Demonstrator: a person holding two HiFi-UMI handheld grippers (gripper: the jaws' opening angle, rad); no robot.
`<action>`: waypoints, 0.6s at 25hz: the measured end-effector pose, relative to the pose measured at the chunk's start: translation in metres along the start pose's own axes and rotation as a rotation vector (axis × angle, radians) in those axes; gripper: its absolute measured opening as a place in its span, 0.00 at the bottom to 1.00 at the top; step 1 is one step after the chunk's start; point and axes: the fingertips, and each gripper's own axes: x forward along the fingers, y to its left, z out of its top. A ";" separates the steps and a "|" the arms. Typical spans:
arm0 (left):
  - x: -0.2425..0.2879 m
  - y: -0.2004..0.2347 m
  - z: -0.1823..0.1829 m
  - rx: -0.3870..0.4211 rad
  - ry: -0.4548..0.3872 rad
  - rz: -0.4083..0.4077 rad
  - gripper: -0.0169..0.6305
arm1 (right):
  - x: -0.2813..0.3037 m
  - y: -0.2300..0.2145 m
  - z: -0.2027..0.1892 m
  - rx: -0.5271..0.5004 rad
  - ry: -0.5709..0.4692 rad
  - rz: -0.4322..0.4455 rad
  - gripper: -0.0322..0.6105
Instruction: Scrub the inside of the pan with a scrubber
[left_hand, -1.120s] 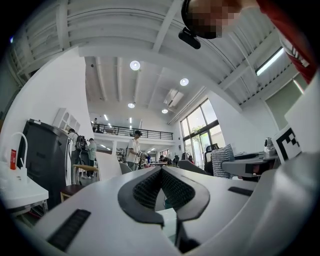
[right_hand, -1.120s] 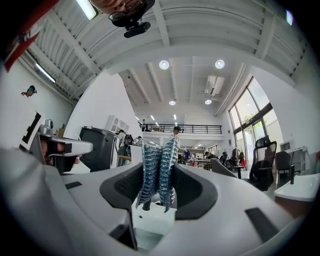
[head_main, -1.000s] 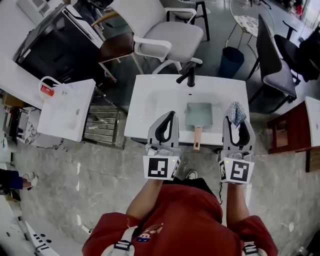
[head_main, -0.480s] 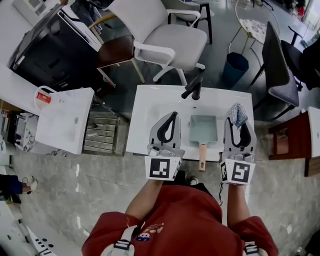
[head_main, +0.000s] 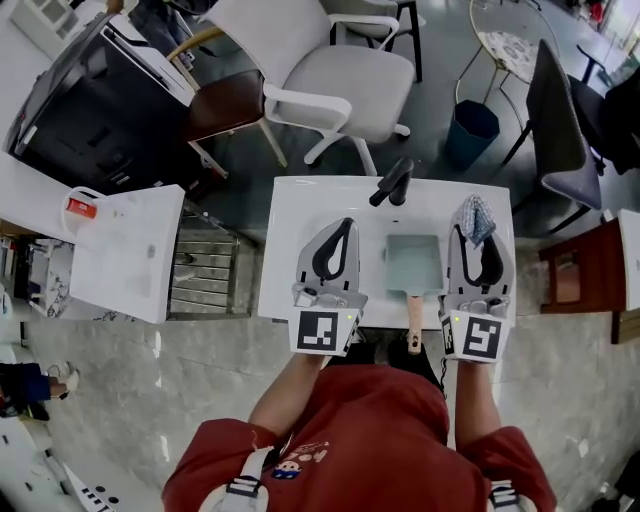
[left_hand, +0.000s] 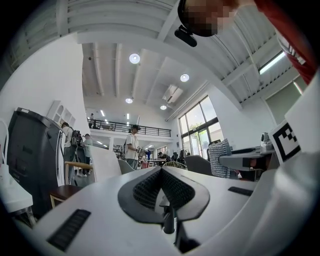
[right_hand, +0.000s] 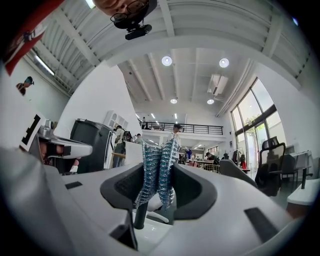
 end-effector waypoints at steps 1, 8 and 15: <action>0.003 -0.001 0.000 0.005 0.000 0.005 0.05 | 0.002 -0.003 -0.001 0.000 -0.002 0.007 0.33; 0.018 -0.018 -0.008 0.011 0.008 0.053 0.05 | 0.011 -0.023 -0.013 -0.001 0.010 0.077 0.32; 0.024 -0.029 -0.014 0.017 0.029 0.076 0.05 | 0.019 -0.028 -0.027 0.011 0.039 0.145 0.32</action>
